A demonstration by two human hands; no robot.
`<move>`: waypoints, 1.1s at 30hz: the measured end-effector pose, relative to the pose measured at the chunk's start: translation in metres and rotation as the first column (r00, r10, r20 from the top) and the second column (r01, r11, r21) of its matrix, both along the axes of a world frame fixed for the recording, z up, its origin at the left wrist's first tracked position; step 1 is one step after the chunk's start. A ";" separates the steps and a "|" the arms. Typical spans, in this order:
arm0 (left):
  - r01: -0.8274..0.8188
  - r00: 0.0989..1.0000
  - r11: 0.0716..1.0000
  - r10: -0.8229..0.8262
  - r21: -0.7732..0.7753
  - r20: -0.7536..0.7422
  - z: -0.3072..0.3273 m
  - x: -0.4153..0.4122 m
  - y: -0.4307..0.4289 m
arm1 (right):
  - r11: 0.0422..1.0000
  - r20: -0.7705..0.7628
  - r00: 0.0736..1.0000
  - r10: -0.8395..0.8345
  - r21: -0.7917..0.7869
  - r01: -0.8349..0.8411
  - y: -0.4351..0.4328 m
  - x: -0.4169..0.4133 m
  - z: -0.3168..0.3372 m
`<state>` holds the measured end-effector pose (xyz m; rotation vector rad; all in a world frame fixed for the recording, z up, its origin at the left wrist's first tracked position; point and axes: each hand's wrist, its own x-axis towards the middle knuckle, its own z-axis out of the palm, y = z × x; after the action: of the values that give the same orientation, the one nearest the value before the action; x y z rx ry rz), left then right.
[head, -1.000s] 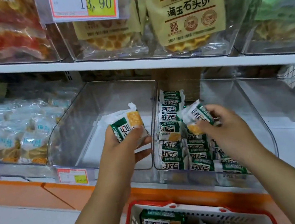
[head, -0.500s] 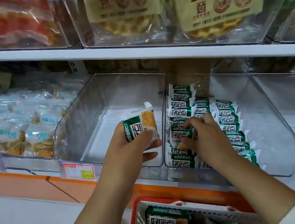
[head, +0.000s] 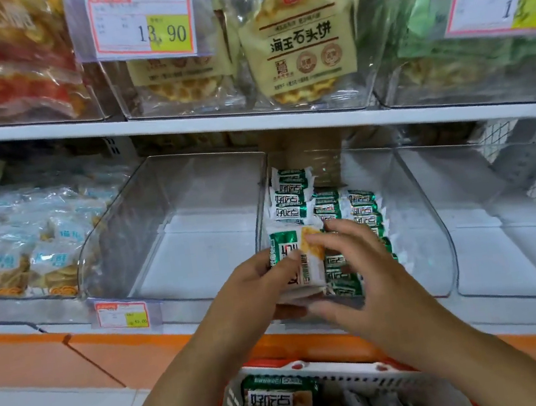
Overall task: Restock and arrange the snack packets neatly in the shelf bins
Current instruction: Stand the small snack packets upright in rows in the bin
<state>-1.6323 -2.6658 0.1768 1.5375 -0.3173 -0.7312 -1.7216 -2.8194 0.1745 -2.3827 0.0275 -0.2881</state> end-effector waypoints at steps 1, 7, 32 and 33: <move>0.042 0.999 0.999 -0.042 0.013 0.008 -0.001 -0.005 -0.002 | 0.996 -0.023 1.000 -0.011 0.086 0.013 0.002 -0.005 0.000; 0.177 0.978 0.979 -0.187 0.103 0.097 -0.002 -0.018 -0.008 | 0.915 -0.112 0.981 -0.158 0.356 0.188 -0.016 -0.014 0.010; -0.235 0.798 0.895 -0.045 0.379 0.601 -0.046 0.039 0.018 | 0.911 -0.359 0.865 -0.351 0.081 0.404 -0.026 0.086 -0.049; -0.232 0.800 0.893 -0.049 0.385 0.598 -0.047 0.040 0.018 | 0.913 -0.366 0.859 -0.358 0.057 0.405 -0.027 0.088 -0.051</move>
<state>-1.5923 -2.6480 0.1301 2.2006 -0.5640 -0.2122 -1.6341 -2.8461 0.1239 -2.2509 0.6753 -0.0382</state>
